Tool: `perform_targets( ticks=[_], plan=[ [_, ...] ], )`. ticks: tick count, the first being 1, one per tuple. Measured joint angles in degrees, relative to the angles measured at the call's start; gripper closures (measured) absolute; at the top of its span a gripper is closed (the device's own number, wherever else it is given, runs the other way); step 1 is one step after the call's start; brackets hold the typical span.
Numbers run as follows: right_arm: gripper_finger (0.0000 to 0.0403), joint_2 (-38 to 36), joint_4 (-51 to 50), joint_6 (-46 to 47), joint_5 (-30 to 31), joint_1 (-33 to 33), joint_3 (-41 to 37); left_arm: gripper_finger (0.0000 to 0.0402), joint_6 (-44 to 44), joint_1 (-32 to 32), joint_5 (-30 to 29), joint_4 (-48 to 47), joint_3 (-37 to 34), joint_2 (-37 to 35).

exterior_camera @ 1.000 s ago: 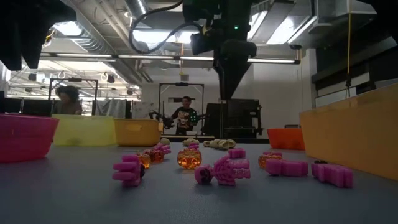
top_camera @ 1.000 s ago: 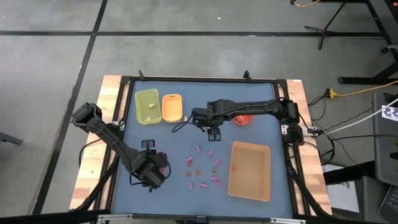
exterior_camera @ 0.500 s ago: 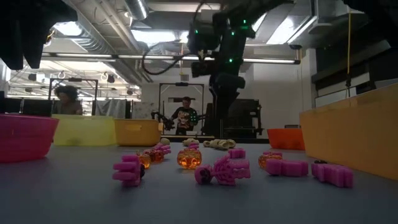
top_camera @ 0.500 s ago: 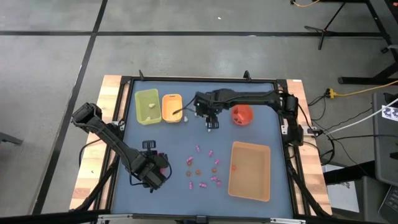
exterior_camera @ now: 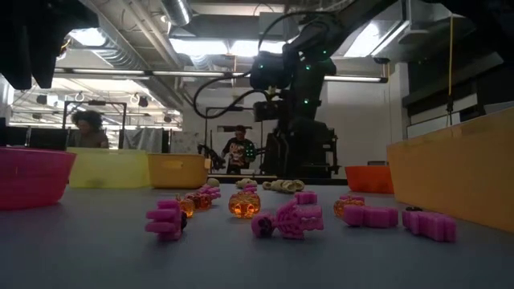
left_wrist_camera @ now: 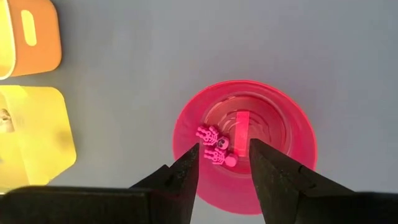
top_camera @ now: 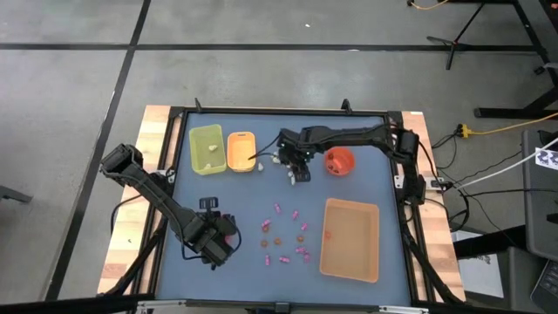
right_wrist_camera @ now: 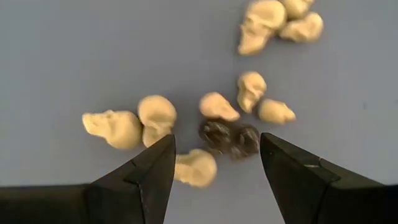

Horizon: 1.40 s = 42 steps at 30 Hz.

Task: Sort Halloween decoration
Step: Put the black skull toy into the orange bowl

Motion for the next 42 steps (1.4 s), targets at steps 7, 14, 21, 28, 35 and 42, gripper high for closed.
perform_targets(
  ticks=[7,14,21,28,35,42],
  plan=[
    [0.0169,0.0,5.4,-0.9,1.0,1.5,-2.7,0.0277,-0.9,0.0,0.0,0.0,0.0,0.0],
    [0.0169,0.0,5.4,-0.9,5.3,1.5,-3.1,0.0277,-0.9,0.0,0.0,0.0,0.0,0.0],
    [0.0169,0.0,5.4,-0.8,4.3,1.5,-3.1,0.0277,-0.9,0.0,0.0,0.0,0.0,0.0],
    [0.0169,1.9,4.4,-0.8,4.2,1.5,-2.9,0.0277,-0.8,0.0,0.0,0.0,0.0,0.0],
    [0.0169,2.3,4.4,-0.7,4.2,1.5,-2.8,0.0277,-0.8,0.0,0.0,0.0,0.0,0.0],
    [0.0205,2.5,4.4,-0.6,4.1,1.5,-2.9,0.0277,-0.7,0.0,0.0,0.0,0.0,0.0]
  ],
)
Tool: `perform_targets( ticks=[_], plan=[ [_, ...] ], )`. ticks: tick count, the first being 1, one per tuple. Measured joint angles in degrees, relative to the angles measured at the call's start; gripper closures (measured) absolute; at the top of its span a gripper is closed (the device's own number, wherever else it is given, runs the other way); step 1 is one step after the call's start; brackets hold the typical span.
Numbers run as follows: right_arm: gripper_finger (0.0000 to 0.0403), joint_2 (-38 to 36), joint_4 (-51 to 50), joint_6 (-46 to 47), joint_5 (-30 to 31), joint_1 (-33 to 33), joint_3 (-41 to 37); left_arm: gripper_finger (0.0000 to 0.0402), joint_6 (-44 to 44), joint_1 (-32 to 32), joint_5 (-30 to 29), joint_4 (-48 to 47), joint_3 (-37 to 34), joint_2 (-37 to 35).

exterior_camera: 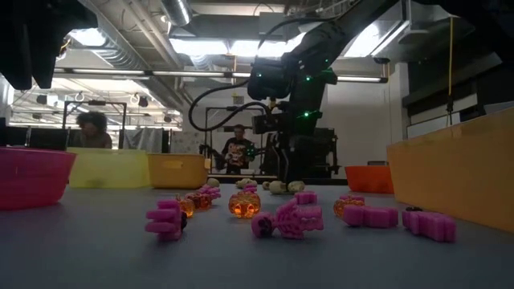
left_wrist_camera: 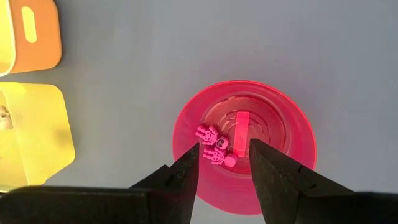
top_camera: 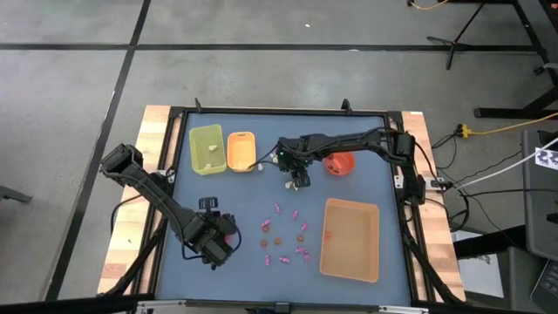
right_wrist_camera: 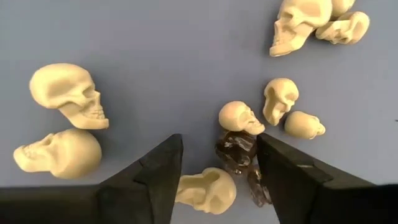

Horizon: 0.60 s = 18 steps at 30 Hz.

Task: Sort Halloween decoration
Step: Put the black skull toy into the orange bowl

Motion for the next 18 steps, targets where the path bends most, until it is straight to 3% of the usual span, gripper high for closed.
perform_targets(
  ticks=[9,18],
  plan=[
    [0.0283,0.1,-0.1,0.0,-0.5,0.0,-0.1,0.0277,0.0,0.0,0.0,0.0,0.0,0.0],
    [0.0298,0.1,0.0,0.0,-0.4,0.0,-0.1,0.0277,0.0,0.0,0.0,0.0,0.0,0.0]
  ],
)
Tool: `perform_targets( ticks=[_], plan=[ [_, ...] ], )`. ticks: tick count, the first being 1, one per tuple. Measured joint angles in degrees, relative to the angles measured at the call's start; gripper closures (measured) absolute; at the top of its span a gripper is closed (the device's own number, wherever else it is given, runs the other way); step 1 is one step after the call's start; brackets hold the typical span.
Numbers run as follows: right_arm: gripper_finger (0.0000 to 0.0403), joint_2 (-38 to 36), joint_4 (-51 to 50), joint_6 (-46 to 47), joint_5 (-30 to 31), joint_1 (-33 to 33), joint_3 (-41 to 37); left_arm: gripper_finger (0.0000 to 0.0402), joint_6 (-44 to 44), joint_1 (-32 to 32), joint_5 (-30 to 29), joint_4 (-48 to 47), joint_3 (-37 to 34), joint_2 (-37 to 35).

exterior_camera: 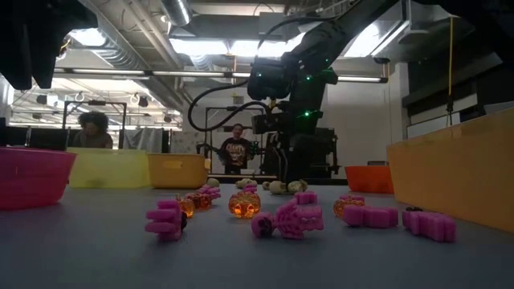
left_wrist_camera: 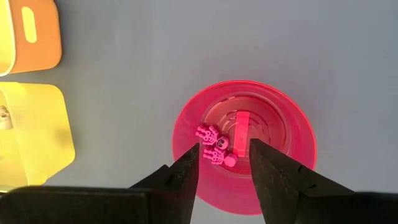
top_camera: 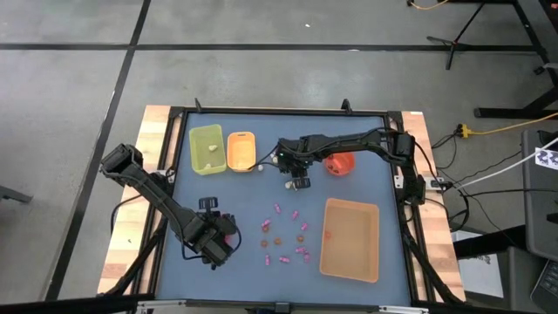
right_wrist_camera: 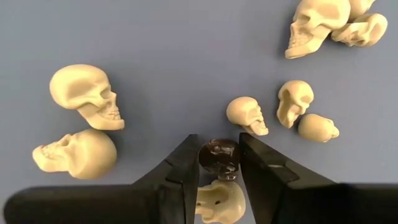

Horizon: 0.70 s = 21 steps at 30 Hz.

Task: Sort Halloween decoration
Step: Put the black skull toy into the orange bowl

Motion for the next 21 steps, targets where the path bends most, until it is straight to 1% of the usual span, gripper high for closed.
perform_targets(
  ticks=[6,9,16,21],
  plan=[
    [0.0298,0.0,-0.1,0.0,-0.2,0.0,0.1,0.0277,0.0,0.0,0.0,0.0,0.0,0.0],
    [0.0299,0.2,-2.1,0.0,-1.0,-0.1,1.5,0.0277,0.0,0.0,0.0,0.0,0.0,0.0],
    [0.0299,0.4,-6.3,0.0,-0.7,-0.1,6.9,0.0277,0.0,0.0,0.0,0.0,0.0,0.0],
    [0.0299,0.4,-12.7,-0.3,-1.1,-0.1,11.6,0.0277,1.2,0.1,-1.0,0.0,0.0,0.0]
  ],
)
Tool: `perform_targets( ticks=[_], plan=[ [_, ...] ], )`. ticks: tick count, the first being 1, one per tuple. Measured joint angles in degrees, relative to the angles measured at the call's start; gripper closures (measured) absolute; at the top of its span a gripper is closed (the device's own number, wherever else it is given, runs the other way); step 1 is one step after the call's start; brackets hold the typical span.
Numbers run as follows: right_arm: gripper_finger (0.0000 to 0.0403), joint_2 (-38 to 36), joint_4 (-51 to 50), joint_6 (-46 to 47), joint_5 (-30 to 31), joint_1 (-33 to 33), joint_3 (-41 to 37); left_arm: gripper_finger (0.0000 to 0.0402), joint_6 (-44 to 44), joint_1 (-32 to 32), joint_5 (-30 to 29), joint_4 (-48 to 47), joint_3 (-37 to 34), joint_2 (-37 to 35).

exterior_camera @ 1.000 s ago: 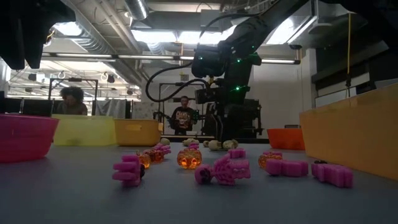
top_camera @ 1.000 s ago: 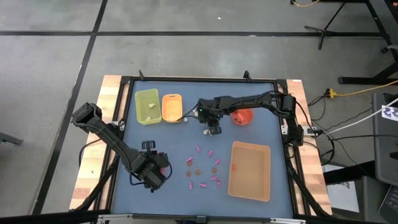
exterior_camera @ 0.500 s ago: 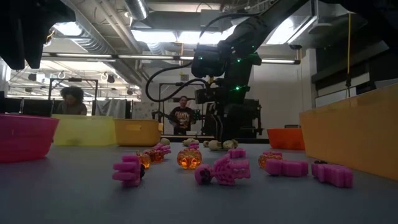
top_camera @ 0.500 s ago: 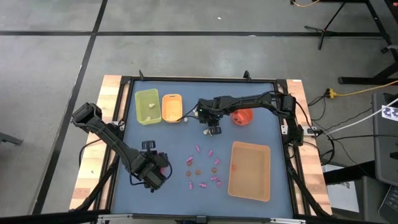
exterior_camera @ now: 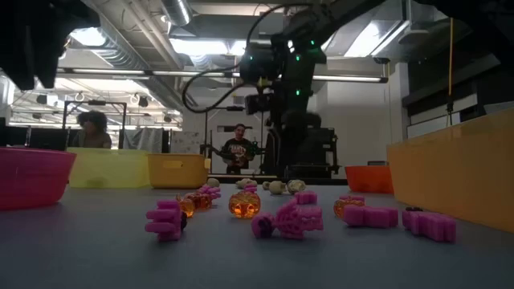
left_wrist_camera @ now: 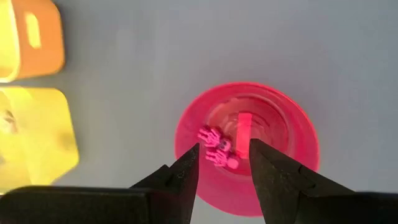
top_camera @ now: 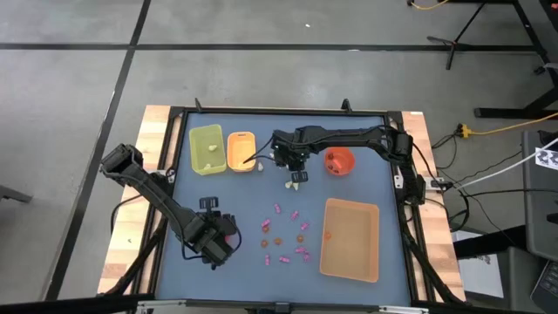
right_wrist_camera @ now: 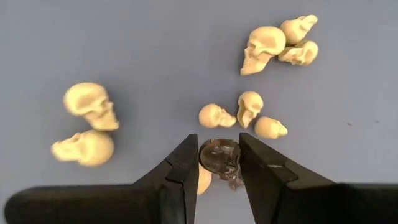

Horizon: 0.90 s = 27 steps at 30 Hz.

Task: Sort Halloween decoration
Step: Put the black skull toy into the orange bowl

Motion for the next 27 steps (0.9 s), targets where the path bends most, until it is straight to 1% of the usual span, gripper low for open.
perform_targets(
  ticks=[5,9,13,17,23,27],
  plan=[
    [0.0299,-0.1,-8.6,-0.1,-0.4,0.0,5.3,0.0277,0.4,0.0,-3.7,0.0,0.0,0.0],
    [0.0299,-0.2,-14.5,-0.1,-0.4,0.0,8.4,0.0277,2.1,0.5,-4.6,0.0,0.0,0.0],
    [0.0299,-0.5,-18.2,-0.1,-0.4,0.0,9.3,0.0277,4.7,2.0,-5.1,0.0,0.0,0.0],
    [0.0299,-1.6,-21.8,-0.1,-1.0,-0.4,9.3,0.0277,10.0,4.6,-5.2,0.8,0.0,0.0],
    [0.0299,-3.5,-25.5,1.9,-3.5,-2.2,9.0,0.0277,21.0,9.1,-5.2,3.5,0.0,0.0],
    [0.0299,-6.2,-25.0,3.2,-5.2,-3.5,5.2,0.0277,27.9,12.3,-5.2,5.1,0.0,0.0]
  ],
)
